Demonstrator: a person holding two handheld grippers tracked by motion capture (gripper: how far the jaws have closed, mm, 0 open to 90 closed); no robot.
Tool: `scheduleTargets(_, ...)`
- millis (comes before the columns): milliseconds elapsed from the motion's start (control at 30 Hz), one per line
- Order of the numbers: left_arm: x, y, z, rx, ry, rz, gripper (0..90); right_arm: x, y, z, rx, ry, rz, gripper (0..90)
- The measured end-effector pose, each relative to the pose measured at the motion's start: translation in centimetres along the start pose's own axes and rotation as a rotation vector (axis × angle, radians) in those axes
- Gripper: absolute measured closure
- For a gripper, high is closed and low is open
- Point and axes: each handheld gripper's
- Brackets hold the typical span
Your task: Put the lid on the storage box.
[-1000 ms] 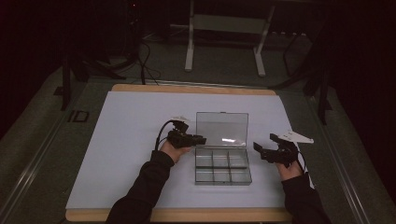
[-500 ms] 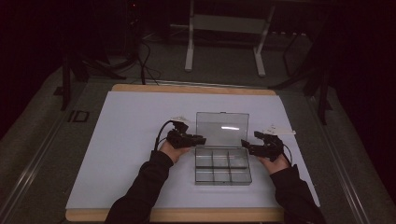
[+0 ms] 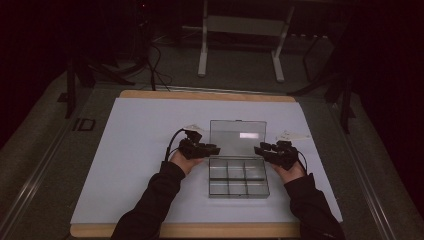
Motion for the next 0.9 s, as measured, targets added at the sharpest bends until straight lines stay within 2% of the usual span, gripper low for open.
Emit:
scheduleTargets(100,-0.2,0.2,0.4,-0.017,0.004,-0.01,71.1,-0.1,-0.1,0.3,0.009,-0.007,0.012,65.8)
scheduleTargets(200,-0.3,0.3,1.1,-0.012,0.035,0.009,71.7,-0.1,-0.3,0.5,0.016,-0.006,0.021,67.4)
scheduleTargets(267,-0.3,0.3,1.6,-0.004,0.052,0.006,71.8,0.0,-0.3,0.6,0.015,-0.002,0.021,68.0)
scheduleTargets(333,-0.3,0.5,1.9,-0.013,0.05,-0.011,75.6,0.1,-0.4,1.0,0.011,0.006,0.026,69.4)
scheduleTargets(400,-0.2,0.8,2.0,-0.032,0.043,-0.04,76.2,0.3,-0.6,1.2,0.02,0.006,0.037,69.9)
scheduleTargets(500,-0.1,1.2,2.2,-0.045,0.04,-0.055,76.0,0.4,-0.8,1.5,0.023,0.009,0.047,70.8)
scheduleTargets(667,0.2,1.6,2.4,-0.046,0.048,-0.06,75.5,0.4,-1.2,2.0,0.027,0.014,0.047,71.0)
scheduleTargets(900,0.5,2.3,2.8,-0.057,0.034,-0.084,73.8,0.7,-1.6,2.9,0.028,0.033,0.081,70.9)
Point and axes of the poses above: each handheld gripper's, and its own axes: z roughly backward along the jaws, x roughly out of its underside, y roughly to its right, and after that the axes turned 12 degrees about -y, right-handed
